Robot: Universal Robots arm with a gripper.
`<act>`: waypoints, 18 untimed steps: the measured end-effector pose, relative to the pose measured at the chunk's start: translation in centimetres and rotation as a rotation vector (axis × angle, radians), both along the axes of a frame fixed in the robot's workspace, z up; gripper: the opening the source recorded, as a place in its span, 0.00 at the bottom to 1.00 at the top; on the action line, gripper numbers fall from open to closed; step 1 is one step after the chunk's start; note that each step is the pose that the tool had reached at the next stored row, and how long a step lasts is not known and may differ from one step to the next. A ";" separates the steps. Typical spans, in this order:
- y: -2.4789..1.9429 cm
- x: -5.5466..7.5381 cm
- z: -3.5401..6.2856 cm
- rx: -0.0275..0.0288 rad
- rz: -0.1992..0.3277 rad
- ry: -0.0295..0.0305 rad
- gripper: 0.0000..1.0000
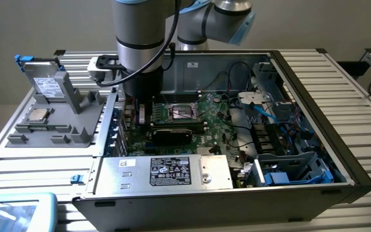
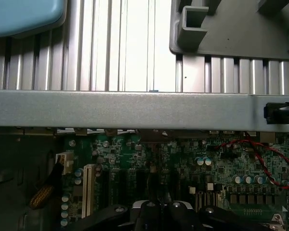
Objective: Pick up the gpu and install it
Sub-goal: 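Press down on the gpu until it lock into place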
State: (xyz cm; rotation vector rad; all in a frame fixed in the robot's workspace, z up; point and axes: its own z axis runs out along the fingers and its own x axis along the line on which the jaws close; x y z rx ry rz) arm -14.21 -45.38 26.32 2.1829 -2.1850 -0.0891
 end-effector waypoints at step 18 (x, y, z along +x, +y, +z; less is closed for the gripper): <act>-0.12 0.0 -0.29 -0.0047 0.000 0.0063 0.12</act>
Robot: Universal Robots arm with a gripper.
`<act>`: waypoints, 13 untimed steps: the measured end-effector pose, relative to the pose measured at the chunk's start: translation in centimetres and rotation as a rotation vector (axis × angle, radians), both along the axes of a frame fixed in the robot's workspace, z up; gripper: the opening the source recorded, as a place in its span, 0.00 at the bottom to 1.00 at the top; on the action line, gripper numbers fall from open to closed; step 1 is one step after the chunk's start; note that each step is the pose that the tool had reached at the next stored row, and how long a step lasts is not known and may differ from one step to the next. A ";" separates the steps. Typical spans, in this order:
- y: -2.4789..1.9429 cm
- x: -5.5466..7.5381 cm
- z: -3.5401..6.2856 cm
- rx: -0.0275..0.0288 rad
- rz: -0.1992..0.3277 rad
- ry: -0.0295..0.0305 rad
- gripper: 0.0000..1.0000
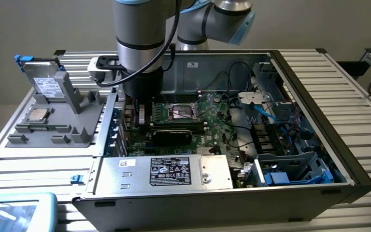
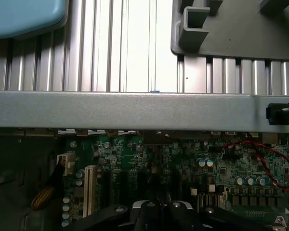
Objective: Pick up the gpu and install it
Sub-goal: 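Press down on the gpu until it lock into place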
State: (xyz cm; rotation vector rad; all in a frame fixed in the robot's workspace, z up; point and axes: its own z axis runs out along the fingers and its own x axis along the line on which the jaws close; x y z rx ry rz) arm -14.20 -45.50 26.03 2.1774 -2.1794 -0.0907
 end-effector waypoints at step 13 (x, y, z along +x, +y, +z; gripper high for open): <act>-0.02 0.0 0.10 0.0030 0.000 0.0349 0.12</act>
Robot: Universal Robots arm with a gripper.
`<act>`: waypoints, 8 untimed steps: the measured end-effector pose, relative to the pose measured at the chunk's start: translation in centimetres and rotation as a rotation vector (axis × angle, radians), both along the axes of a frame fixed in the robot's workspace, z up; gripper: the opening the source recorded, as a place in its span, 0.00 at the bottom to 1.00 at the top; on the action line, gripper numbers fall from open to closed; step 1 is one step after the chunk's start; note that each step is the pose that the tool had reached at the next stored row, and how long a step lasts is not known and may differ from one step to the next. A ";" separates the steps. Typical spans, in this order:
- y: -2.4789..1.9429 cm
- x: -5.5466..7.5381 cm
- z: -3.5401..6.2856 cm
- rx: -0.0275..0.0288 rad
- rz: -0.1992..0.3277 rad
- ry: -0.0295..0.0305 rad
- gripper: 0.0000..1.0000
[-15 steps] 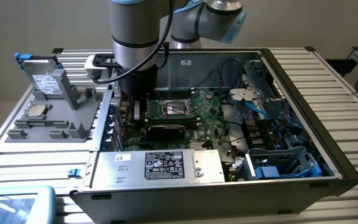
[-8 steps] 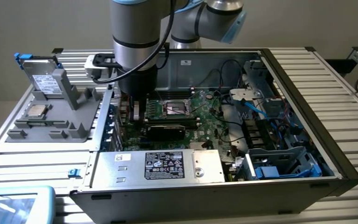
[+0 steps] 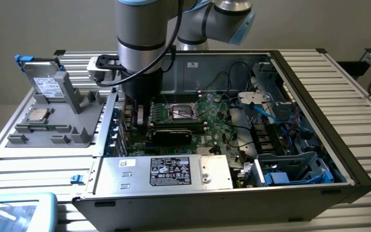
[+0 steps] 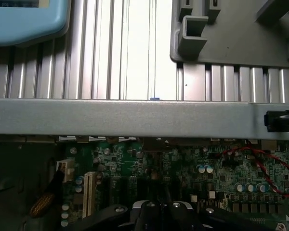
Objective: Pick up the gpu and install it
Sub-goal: 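Press down on the gpu until it lock into place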
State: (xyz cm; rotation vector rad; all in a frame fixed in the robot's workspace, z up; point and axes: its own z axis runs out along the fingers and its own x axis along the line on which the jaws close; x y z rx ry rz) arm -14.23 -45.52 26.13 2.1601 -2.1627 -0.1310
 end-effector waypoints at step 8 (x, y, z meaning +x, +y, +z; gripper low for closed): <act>0.00 0.0 1.53 -0.0101 0.000 0.0218 0.12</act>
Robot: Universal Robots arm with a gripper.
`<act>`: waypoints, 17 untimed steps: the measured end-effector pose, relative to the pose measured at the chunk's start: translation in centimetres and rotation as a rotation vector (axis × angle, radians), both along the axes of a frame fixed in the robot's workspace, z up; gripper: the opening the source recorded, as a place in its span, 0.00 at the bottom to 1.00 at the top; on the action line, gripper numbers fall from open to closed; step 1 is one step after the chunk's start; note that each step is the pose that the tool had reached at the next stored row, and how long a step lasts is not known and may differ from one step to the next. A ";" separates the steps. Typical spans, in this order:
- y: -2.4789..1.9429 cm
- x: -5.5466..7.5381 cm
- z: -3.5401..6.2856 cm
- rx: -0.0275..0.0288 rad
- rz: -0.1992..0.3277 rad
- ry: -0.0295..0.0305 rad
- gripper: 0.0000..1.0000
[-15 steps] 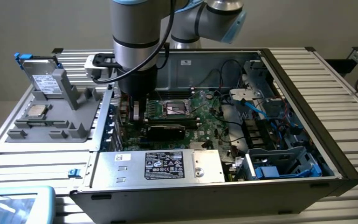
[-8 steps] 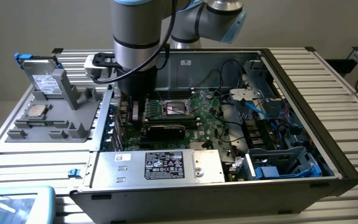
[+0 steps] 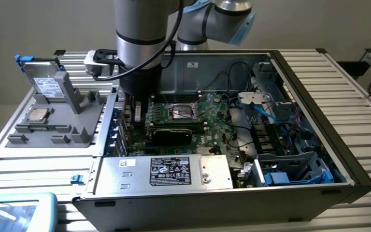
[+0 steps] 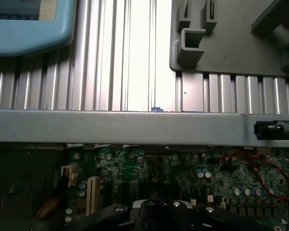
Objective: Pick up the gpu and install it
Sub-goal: 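Press down on the gpu until it lock into place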
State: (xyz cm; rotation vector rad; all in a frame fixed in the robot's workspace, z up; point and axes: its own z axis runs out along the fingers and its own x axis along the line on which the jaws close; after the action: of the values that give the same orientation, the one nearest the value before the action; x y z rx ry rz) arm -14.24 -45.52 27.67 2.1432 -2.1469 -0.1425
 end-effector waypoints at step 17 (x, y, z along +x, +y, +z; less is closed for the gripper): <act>0.33 -0.1 0.98 -0.0176 0.001 0.0292 0.12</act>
State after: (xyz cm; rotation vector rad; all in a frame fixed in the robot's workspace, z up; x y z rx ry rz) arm -14.37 -45.18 28.64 2.1188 -2.1237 -0.1533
